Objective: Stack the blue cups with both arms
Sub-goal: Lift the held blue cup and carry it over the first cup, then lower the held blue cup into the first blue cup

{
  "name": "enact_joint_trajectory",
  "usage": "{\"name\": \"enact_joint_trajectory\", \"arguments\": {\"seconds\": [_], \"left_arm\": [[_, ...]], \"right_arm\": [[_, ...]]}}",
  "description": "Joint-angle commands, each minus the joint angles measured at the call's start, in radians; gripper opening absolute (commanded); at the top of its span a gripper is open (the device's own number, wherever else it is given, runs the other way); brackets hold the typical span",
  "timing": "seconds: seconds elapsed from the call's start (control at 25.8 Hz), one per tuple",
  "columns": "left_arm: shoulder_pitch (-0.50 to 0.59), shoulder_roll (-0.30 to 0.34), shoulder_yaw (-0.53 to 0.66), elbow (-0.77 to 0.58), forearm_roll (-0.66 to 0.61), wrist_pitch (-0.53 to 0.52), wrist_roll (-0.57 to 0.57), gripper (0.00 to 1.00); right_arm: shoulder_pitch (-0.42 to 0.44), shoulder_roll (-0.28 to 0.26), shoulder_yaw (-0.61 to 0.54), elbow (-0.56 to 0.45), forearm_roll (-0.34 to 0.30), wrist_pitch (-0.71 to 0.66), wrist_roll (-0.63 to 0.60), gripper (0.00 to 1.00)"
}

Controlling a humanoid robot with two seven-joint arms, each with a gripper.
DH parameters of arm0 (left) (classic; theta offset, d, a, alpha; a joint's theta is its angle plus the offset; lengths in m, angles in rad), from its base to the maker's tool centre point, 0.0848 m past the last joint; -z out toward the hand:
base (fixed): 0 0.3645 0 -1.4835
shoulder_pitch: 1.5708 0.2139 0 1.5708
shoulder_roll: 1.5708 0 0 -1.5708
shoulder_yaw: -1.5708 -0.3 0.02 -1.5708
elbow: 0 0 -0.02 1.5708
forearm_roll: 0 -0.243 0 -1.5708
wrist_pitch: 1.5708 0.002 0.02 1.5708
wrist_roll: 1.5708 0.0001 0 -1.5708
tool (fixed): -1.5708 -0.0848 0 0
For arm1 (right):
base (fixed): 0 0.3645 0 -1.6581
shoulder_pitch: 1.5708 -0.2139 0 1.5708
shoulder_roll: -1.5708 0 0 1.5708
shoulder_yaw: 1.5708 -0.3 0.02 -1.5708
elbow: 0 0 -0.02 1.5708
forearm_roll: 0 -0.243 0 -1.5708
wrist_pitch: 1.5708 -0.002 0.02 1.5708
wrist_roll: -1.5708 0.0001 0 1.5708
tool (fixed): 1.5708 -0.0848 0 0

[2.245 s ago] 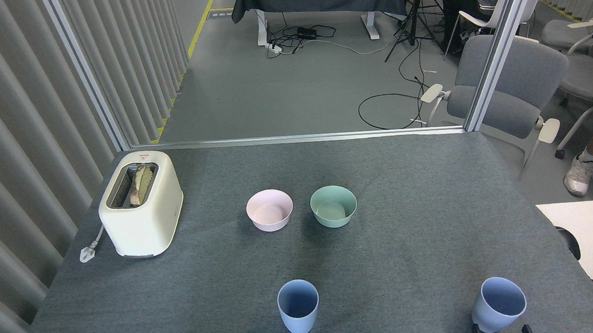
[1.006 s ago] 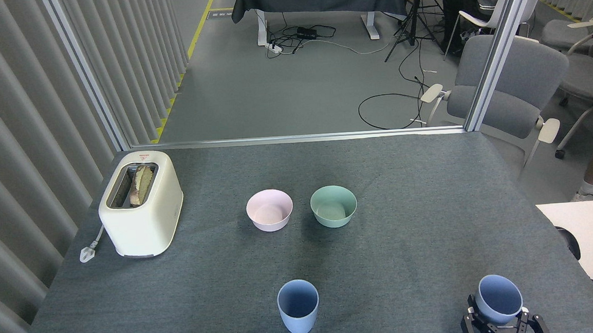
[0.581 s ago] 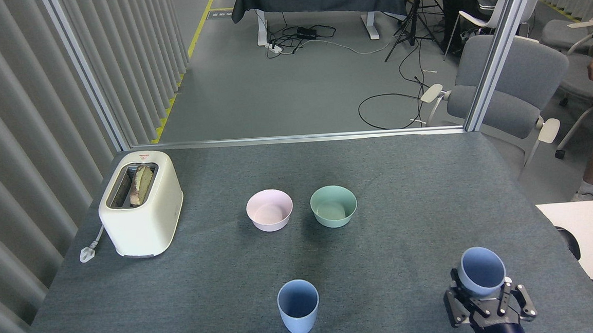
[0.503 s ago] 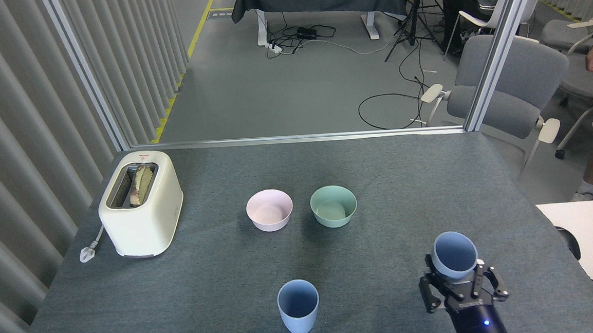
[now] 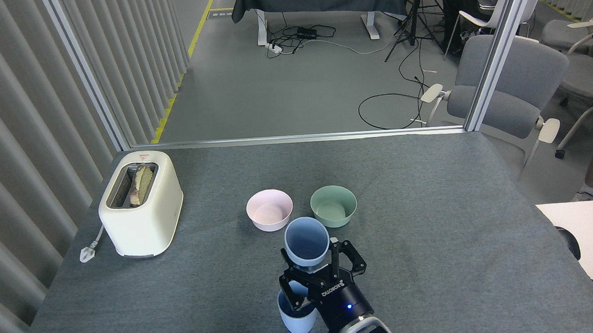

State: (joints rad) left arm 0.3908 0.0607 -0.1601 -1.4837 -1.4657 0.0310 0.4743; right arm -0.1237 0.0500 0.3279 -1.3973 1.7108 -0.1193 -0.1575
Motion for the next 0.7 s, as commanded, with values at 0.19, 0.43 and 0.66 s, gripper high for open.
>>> {"name": "enact_joint_trajectory", "arguments": {"seconds": [0.19,0.43,0.66], "left_arm": [[-0.004,-0.001,-0.001,0.002,0.001,-0.003,0.0,1.0],[-0.003,-0.001,-0.001,0.003,0.001,-0.002,0.0,1.0],[-0.003,0.001,0.001,0.002,0.001,-0.002,0.0,1.0]], "right_arm": [[0.067,0.033,0.085,-0.014,0.05,-0.002,0.012,0.71],[0.092,0.025,0.083,-0.015,0.05,0.003,0.01,0.72],[0.113,0.007,0.066,-0.061,0.046,0.001,0.004,0.72]]}}
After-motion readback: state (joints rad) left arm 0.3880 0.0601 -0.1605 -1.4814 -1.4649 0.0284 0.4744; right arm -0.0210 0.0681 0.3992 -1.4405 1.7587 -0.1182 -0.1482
